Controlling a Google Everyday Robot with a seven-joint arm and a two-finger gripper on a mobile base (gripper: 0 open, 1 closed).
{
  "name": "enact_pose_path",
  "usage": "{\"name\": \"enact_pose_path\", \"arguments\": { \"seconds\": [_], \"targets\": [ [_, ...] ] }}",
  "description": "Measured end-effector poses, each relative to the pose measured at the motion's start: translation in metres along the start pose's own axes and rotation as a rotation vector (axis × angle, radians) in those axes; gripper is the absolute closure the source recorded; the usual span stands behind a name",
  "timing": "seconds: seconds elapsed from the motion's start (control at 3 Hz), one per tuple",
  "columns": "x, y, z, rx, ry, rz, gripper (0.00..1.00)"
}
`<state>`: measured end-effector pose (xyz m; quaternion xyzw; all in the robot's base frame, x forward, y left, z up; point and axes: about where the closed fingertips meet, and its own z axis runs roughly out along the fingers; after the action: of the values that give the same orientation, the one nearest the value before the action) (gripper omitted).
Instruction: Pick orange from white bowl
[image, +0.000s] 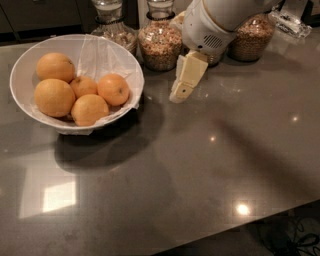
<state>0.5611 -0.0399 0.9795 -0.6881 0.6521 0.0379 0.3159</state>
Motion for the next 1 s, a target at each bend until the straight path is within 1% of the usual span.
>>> {"name": "enact_pose_path", "arguments": {
  "seconds": [0.33,0.67,1.0],
  "targets": [
    [-0.025,-0.009,0.017,-0.013,-0.081,-0.022,0.0],
    [-0.048,-0.011,0.031,-0.048,-0.158,-0.046,0.0],
    [-0.048,-0.011,0.031,-0.048,-0.158,-0.046,0.0]
  ]
}}
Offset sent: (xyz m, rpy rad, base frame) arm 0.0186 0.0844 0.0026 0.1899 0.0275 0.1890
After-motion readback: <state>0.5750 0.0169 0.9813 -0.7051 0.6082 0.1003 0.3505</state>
